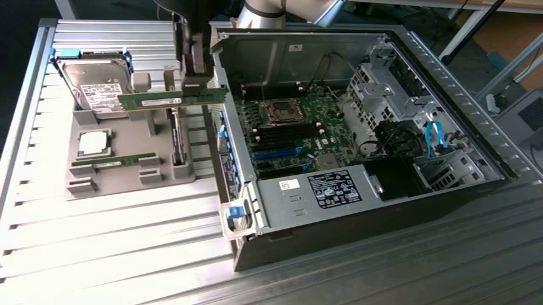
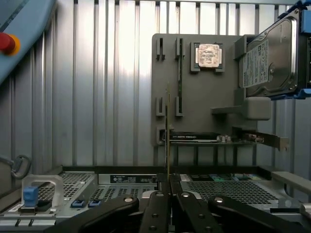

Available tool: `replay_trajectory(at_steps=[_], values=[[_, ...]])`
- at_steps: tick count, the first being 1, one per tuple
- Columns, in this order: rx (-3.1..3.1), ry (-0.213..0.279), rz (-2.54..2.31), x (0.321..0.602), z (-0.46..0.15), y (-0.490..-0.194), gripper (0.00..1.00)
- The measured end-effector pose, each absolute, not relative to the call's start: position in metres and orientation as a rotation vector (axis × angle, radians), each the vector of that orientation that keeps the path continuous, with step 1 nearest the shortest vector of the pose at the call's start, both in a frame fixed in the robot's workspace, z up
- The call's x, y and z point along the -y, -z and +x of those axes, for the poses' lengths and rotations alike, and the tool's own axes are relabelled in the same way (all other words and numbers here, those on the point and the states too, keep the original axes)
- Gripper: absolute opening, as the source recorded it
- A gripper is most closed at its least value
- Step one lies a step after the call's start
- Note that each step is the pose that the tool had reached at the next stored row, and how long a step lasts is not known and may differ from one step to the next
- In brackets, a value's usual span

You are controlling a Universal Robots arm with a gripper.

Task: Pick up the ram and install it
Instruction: 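Pick up the ram and move it above insertion slot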

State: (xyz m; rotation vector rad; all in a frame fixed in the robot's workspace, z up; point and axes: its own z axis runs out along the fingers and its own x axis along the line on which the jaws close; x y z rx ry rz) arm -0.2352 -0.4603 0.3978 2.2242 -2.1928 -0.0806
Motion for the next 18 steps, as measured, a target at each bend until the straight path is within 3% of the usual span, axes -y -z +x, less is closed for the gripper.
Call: replay_trajectory(at_steps=[18], values=[[2.186, 0.096, 2.217, 0.460, -0.181, -0.398, 0.12]])
